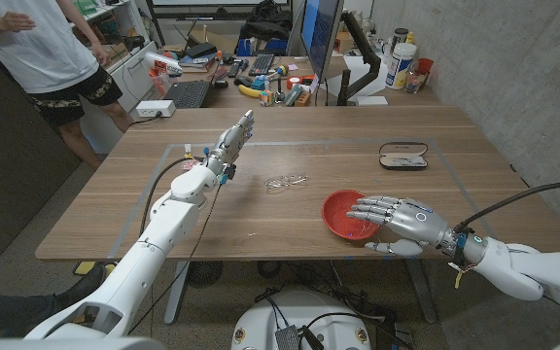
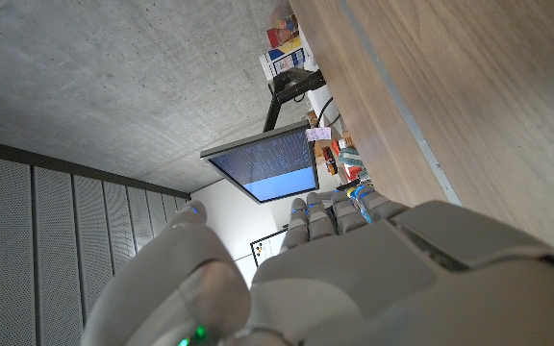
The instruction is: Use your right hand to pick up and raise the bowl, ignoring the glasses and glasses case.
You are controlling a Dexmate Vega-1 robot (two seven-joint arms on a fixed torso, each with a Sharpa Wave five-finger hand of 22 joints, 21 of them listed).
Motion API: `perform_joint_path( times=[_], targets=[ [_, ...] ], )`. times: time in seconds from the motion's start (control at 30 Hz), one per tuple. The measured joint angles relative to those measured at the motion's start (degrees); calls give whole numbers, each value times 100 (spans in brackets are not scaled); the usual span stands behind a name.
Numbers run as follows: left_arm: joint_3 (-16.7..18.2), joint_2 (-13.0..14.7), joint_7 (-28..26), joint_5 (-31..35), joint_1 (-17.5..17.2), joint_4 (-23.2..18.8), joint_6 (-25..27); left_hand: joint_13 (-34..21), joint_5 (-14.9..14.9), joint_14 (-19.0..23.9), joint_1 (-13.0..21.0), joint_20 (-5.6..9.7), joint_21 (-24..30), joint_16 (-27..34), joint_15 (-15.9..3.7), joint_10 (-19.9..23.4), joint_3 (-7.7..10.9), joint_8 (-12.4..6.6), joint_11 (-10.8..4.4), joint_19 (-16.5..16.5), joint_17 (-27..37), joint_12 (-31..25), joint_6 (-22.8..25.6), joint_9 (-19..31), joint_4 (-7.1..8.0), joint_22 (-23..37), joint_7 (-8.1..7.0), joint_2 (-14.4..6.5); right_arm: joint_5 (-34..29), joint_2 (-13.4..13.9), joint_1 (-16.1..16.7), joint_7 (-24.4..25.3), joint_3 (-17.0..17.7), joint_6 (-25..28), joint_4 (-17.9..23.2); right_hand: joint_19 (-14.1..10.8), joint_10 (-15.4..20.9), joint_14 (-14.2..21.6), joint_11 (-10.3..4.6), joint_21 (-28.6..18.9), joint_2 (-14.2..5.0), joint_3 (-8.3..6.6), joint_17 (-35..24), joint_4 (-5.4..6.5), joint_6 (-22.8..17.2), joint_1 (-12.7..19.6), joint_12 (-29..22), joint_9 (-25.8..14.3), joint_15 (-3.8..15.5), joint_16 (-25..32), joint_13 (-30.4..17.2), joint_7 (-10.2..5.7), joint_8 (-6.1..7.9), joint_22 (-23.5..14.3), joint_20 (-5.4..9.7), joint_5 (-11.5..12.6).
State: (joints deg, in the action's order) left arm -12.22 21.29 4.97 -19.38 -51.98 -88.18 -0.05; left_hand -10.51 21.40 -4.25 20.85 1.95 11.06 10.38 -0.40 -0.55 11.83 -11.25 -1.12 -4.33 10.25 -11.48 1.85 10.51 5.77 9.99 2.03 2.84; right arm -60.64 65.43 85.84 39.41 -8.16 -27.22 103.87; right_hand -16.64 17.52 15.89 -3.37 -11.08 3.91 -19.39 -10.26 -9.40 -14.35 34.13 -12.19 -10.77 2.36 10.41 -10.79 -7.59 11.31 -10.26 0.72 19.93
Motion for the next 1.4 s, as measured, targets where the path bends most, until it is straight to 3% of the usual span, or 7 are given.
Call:
perform_joint_path(
  times=[0.67,1.13,1.4],
  targets=[
    [-80,-30,-22,61,65,34,79,0,0,0,0,21,0,0,0,0,-23,0,0,-21,0,0,-1,0,23,0,0,0,190,230,-414,447,-743,413,-335,-41,144,123,-83,-44,-22,-24,1,24,-184,129,-45,0,0,40,1,-60,78,0,41,21],
    [-101,-37,-22,107,141,56,147,0,0,0,0,20,0,0,0,0,-40,0,0,-21,0,0,-1,0,6,0,0,0,272,313,-731,644,-1225,553,-506,-20,216,184,-155,-44,-14,-70,1,25,-438,243,-70,0,0,40,1,-185,143,0,64,21],
    [-102,-47,-17,113,161,77,158,0,0,0,0,20,0,0,0,0,-46,0,0,-21,0,0,-1,0,0,0,0,0,268,354,-884,700,-1458,624,-542,-29,286,184,-143,-44,15,-94,1,48,-562,271,-89,0,0,40,1,-152,162,-28,135,21]
  ],
)
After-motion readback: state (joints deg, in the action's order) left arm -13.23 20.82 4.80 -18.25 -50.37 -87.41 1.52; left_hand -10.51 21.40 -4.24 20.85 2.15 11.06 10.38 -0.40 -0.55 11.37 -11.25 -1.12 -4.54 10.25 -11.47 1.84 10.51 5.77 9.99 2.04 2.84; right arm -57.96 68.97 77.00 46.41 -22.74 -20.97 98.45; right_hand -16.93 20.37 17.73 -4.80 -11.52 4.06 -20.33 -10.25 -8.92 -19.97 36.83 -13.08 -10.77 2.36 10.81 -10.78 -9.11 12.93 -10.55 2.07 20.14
